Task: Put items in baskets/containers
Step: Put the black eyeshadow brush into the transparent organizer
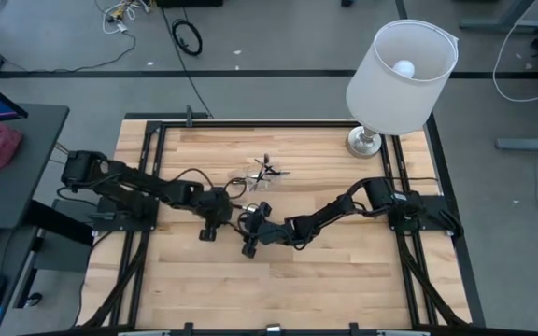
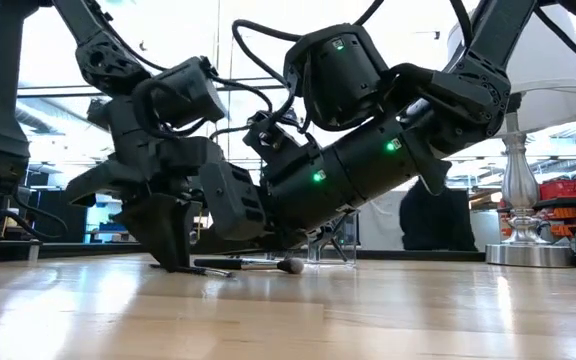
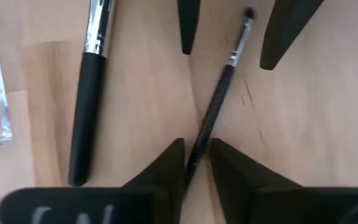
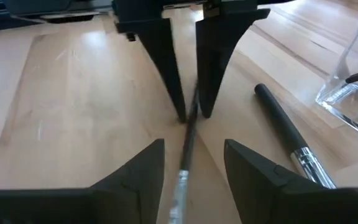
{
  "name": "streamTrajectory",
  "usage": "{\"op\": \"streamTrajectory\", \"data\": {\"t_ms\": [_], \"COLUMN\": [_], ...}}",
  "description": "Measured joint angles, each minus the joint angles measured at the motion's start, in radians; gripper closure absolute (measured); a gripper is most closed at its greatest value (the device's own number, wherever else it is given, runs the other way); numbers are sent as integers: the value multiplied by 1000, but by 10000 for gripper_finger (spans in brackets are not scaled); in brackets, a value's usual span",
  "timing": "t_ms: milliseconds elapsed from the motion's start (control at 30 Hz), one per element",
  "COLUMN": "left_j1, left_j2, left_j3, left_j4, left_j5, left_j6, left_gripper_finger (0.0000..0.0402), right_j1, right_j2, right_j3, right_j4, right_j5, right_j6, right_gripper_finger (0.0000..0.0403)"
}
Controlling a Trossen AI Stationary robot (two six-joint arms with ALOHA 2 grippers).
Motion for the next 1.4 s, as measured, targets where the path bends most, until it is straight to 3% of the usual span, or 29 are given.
{"op": "streamTrajectory", "data": {"t_ms": [267, 500, 700, 967, 1133, 1400], "left_j1": [0, -31, -49, -75, -93, -135], "left_j2": [52, 48, 49, 50, 51, 51], "left_j3": [5, -1, -2, -2, -2, -5], "left_j4": [3, 35, 45, 50, 54, 92], "left_j5": [29, 9, 7, 3, -6, -52], "left_j6": [-78, -115, -118, -116, -116, -118], "left_gripper_finger": [391, 369, 385, 385, 391, 388], "right_j1": [4, 0, 7, -14, -20, -29], "right_j2": [0, 0, 0, -6, -9, -9], "right_j3": [0, 0, 0, -8, -61, -124], "right_j4": [-32, -97, -49, -159, -99, -51], "right_j5": [-7, -12, -26, -44, -42, -149], "right_j6": [-17, -96, -255, -133, -126, -107], "right_gripper_finger": [234, 234, 234, 234, 234, 241]}}
